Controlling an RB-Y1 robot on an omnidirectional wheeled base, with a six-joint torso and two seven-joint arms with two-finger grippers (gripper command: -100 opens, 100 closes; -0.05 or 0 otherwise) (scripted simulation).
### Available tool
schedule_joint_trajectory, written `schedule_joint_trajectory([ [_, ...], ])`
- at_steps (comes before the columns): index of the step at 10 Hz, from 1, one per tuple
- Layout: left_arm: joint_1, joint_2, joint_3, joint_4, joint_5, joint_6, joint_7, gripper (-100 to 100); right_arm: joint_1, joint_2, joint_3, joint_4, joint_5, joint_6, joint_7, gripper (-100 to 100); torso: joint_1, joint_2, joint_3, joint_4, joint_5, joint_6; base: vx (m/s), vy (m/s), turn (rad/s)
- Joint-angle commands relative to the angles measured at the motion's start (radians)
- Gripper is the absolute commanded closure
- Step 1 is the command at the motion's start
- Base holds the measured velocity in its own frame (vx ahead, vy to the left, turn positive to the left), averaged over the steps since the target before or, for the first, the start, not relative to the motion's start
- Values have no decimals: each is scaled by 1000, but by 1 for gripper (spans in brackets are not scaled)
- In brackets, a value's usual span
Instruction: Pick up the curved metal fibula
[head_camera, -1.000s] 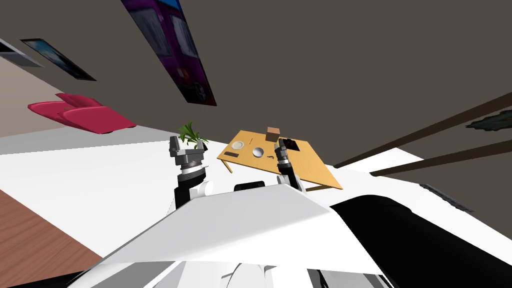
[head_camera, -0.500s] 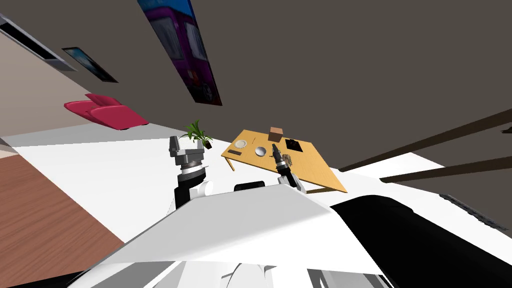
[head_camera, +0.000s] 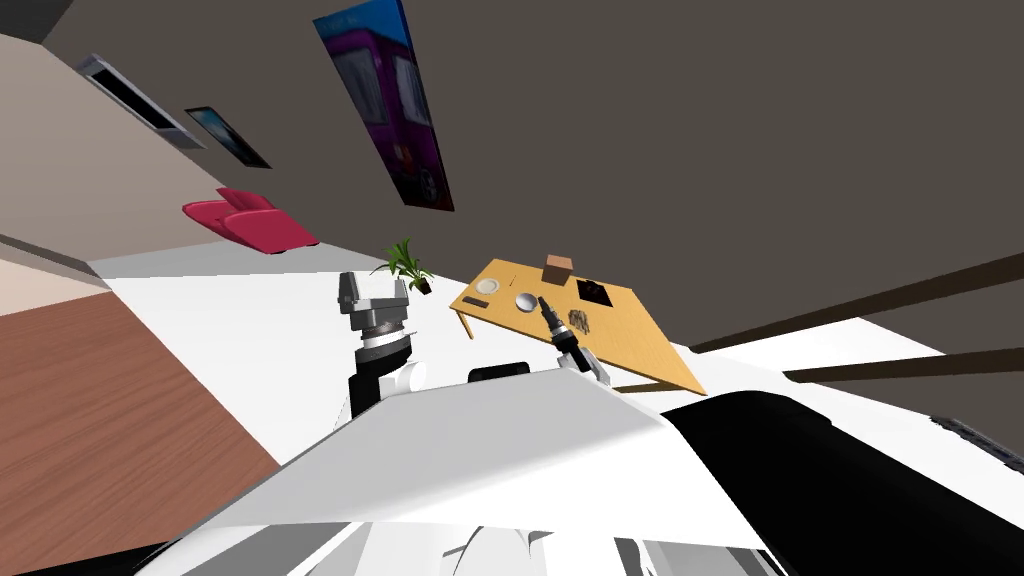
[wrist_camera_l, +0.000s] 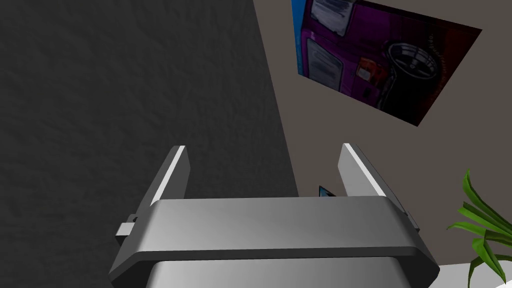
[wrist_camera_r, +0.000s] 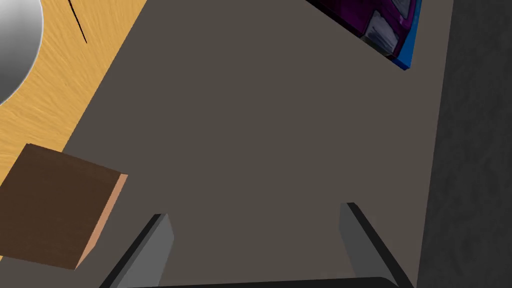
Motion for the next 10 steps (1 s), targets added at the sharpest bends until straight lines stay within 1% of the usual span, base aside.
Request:
schedule_joint_trajectory([
  [1, 0, 0, 0, 0, 0, 0, 0, 0, 1, -17, 10, 32, 6, 7, 33, -100, 0, 0, 0, 0, 0, 0, -30, 23, 61],
  [2, 0, 0, 0, 0, 0, 0, 0, 0, -10, -49, 23, 74, 17, 10, 70, -100, -1, 0, 0, 0, 0, 0, -27, 25, 106],
  [3, 0, 0, 0, 0, 0, 0, 0, 0, -10, -49, 23, 86, 17, 10, 70, -100, -1, 0, 0, 0, 0, 0, -20, 21, 76],
  [4, 0, 0, 0, 0, 0, 0, 0, 0, -21, -82, 38, 131, 29, 13, 107, -100, -1, -1, 0, 0, 0, 0, -22, 30, 158],
  [5, 0, 0, 0, 0, 0, 0, 0, 0, -21, -82, 38, 141, 29, 13, 107, -100, -1, -1, 0, 0, 0, 0, -19, 19, 57],
  [6, 0, 0, 0, 0, 0, 0, 0, 0, -32, -115, 52, 177, 44, 16, 143, -100, -1, -1, 0, 0, 0, 1, -20, 28, 111],
  [7, 0, 0, 0, 0, 0, 0, 0, 0, -32, -115, 52, 196, 44, 16, 143, -100, -1, -1, 0, 0, 0, 0, -17, 21, 83],
  [8, 0, 0, 0, 0, 0, 0, 0, 0, -43, -149, 66, 232, 61, 19, 177, -100, -1, -1, -1, 0, 0, 0, -17, 31, 164],
  [9, 0, 0, 0, 0, 0, 0, 0, 0, -43, -149, 66, 255, 61, 19, 177, -100, -1, -1, -1, 0, 0, 0, -12, 23, 74],
  [10, 0, 0, 0, 0, 0, 0, 0, 0, -43, -149, 66, 255, 61, 19, 177, -100, -1, -1, -1, 0, 0, 1, -3, 9, -15],
])
